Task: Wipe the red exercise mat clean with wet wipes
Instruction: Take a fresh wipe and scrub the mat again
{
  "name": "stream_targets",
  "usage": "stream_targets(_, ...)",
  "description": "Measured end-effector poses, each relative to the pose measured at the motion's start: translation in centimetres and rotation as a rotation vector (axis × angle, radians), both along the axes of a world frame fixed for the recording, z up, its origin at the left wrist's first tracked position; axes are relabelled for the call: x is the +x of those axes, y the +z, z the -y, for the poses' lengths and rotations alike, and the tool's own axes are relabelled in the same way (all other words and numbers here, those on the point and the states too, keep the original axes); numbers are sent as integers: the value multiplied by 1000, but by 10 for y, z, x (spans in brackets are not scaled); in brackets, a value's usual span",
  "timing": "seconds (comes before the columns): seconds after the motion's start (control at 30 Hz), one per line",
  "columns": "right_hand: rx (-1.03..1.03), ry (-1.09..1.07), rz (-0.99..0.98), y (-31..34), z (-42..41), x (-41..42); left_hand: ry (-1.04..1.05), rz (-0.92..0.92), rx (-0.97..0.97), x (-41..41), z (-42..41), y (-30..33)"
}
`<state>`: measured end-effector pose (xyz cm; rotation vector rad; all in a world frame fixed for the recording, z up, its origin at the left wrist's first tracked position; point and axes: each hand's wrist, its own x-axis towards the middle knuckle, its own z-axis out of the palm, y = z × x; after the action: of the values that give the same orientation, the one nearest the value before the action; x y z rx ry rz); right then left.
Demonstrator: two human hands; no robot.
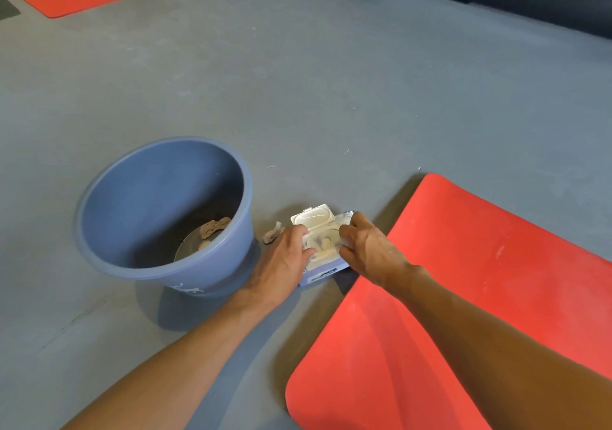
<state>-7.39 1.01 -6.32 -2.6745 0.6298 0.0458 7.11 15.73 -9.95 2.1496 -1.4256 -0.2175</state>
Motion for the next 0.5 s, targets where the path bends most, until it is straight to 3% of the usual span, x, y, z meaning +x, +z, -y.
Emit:
stream_targets(0.03,110,-80,-6,4,-1,-1,20,-1,-14,0,0,-2)
stream_targets(0.1,20,-120,63,6,4,-2,-40,118,-81,1,-1,-10)
stream_targets(0.2,47,-202,59,7,7,-5,-229,251,-165,3,0,-21)
stream_targets(0.5,17,-85,63,-12,10,-3,-221,438,-2,-1,10,-29)
